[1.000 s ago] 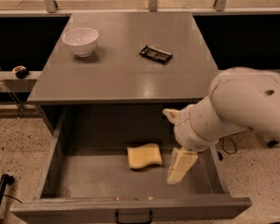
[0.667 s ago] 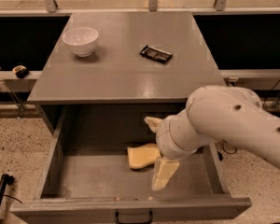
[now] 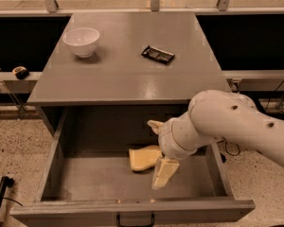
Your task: Pick sponge from top drawer and place on counter
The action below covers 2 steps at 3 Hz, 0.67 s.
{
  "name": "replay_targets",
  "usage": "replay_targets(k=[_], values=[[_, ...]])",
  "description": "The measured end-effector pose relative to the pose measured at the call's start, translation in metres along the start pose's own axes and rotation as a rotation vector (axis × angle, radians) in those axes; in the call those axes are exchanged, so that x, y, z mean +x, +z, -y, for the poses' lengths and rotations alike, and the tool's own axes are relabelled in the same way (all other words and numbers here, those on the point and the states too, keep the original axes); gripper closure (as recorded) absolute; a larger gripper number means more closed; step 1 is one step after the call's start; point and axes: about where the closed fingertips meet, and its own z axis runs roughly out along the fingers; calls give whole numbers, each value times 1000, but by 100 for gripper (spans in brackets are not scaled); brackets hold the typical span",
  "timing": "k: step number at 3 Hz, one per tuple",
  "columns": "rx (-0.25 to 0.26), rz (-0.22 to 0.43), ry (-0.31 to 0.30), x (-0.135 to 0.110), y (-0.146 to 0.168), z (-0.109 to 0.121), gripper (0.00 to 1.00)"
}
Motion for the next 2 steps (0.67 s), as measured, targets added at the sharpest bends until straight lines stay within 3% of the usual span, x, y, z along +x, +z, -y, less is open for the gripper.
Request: replay_targets(k=[1, 2], values=[[-46, 60, 78, 23, 51, 7, 0], [-65, 90, 113, 36, 84, 11, 0]])
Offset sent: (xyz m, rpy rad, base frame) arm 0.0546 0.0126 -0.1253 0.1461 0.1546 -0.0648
